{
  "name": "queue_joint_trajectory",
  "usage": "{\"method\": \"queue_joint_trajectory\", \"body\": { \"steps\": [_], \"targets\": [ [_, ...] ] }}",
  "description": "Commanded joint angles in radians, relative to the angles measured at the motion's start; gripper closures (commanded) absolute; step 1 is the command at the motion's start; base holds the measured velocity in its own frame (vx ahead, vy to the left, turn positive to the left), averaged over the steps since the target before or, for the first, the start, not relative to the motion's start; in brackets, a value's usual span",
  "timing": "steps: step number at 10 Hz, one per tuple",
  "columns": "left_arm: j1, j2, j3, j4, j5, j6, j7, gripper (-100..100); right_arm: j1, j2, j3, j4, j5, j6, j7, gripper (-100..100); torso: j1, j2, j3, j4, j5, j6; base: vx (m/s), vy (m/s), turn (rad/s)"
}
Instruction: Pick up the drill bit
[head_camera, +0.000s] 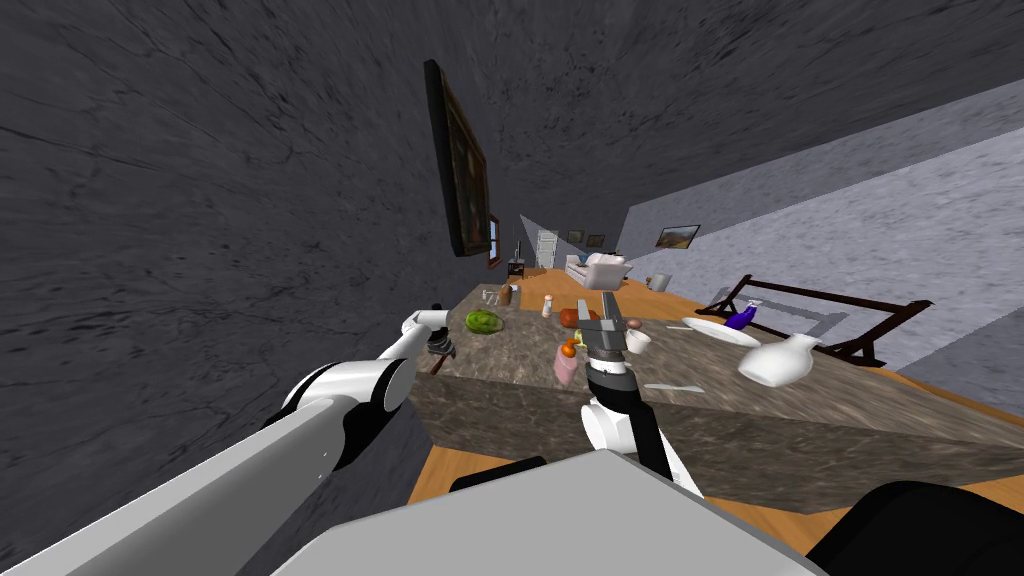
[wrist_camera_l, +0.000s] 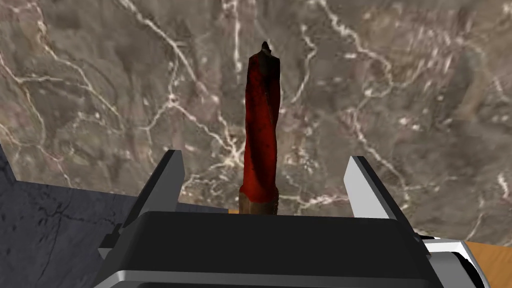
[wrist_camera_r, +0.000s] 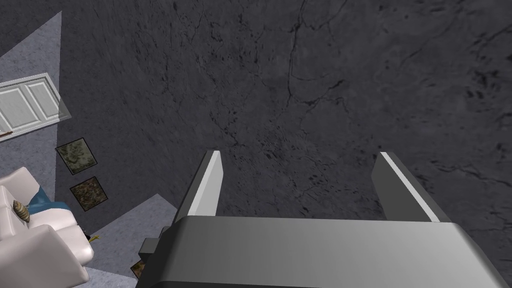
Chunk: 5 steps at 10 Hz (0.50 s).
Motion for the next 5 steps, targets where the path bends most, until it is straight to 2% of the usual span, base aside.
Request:
{"method": "queue_joint_trajectory", "body": {
  "steps": [1,2,3,5],
  "targets": [
    [0.000,0.000,0.000,0.000,0.000,0.000,0.000,-100,0.000,0.000,0.000,0.000,0.000,0.000,0.000,0,0.000,0.000,0.000,0.000,0.000,0.000,0.000,0.000,0.000],
    [0.000,0.000,0.000,0.002,0.000,0.001,0.000,0,0.000,0.000,0.000,0.000,0.000,0.000,0.000,0,0.000,0.000,0.000,0.000,0.000,0.000,0.000,0.000,0.000],
    [0.022,-0.001,0.001,0.008,0.001,-0.028,-0.012,-100,0.000,0.000,0.000,0.000,0.000,0.000,0.000,0,0.000,0.000,0.000,0.000,0.000,0.000,0.000,0.000,0.000],
    [0.031,-0.001,0.001,0.011,0.001,-0.039,-0.016,-100,0.000,0.000,0.000,0.000,0.000,0.000,0.000,0,0.000,0.001,0.000,0.000,0.000,0.000,-0.005,-0.006,0.018]
  ]
}}
